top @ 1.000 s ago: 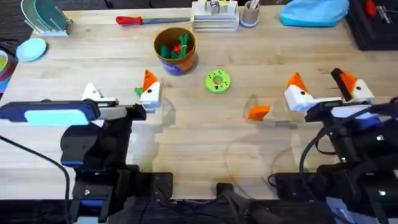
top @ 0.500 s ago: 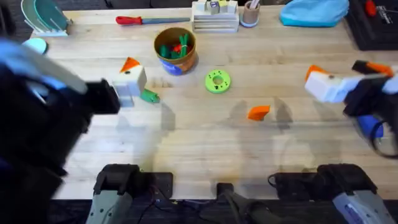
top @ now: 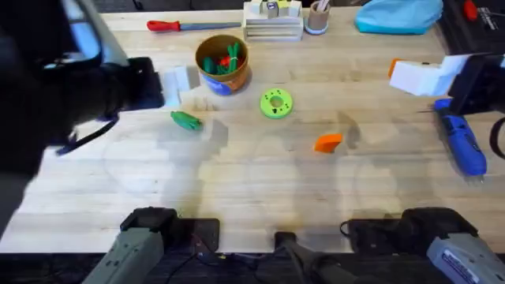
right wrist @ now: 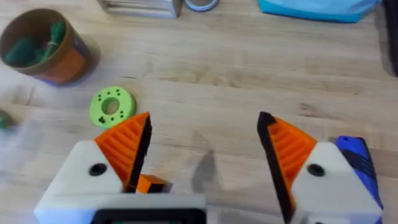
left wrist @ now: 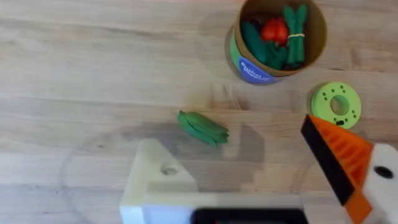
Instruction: Pick up the gripper from the table and insert it into the empty holder that is missing its gripper. Then pick up a screw, insert it into the mounting hole, and use the screwdriver to tighten it. Finally, clean up the table by picking up the vegetable and placing it into the bucket.
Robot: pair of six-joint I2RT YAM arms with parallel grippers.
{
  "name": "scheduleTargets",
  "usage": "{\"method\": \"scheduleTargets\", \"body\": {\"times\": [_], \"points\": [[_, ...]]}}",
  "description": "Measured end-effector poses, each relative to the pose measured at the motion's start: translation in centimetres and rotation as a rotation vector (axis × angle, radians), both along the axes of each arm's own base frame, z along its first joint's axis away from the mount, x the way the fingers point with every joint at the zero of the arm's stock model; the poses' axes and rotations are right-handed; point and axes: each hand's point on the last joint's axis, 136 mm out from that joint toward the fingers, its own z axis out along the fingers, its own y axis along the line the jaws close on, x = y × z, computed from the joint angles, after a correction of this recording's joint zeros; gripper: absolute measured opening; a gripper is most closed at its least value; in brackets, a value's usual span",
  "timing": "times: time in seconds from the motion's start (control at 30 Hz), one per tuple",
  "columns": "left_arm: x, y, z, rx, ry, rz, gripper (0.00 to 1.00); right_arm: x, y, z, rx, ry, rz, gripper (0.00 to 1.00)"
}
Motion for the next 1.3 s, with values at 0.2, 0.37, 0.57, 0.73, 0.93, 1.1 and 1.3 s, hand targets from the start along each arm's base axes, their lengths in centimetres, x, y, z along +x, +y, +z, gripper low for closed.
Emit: {"method": "scheduleTargets", "body": {"times": [0.2,0.37,0.57,0.73,0.93,1.1,1.3], "points": [[2.1,-0.1,-6.5,-0.129,0.267,0.171,0.993,-0.1,0.5,0.0,0.018,0.000,0.026,0.992],[2.1,-0.1,-11.7,-0.192,0.483,0.320,0.993,-0.1,0.7,0.1,0.023,0.000,0.032,0.991],[2.8,-0.1,-15.5,-0.209,0.592,0.400,0.992,-0.1,0.7,0.1,0.025,0.000,0.035,0.991],[2.7,-0.1,-16.6,-0.214,0.629,0.427,0.470,-0.1,0.7,0.1,0.025,0.000,0.035,0.991],[1.5,-0.6,-15.4,-0.220,0.644,0.407,0.008,-0.1,0.7,0.1,0.025,0.000,0.035,0.991],[1.0,-2.9,-10.9,-0.188,0.543,0.246,0.008,-0.1,0.7,0.1,0.025,0.000,0.035,0.991],[-0.2,-9.2,-2.0,-0.167,0.230,-0.144,0.008,-0.1,0.7,0.1,0.025,0.000,0.035,0.990]]}}
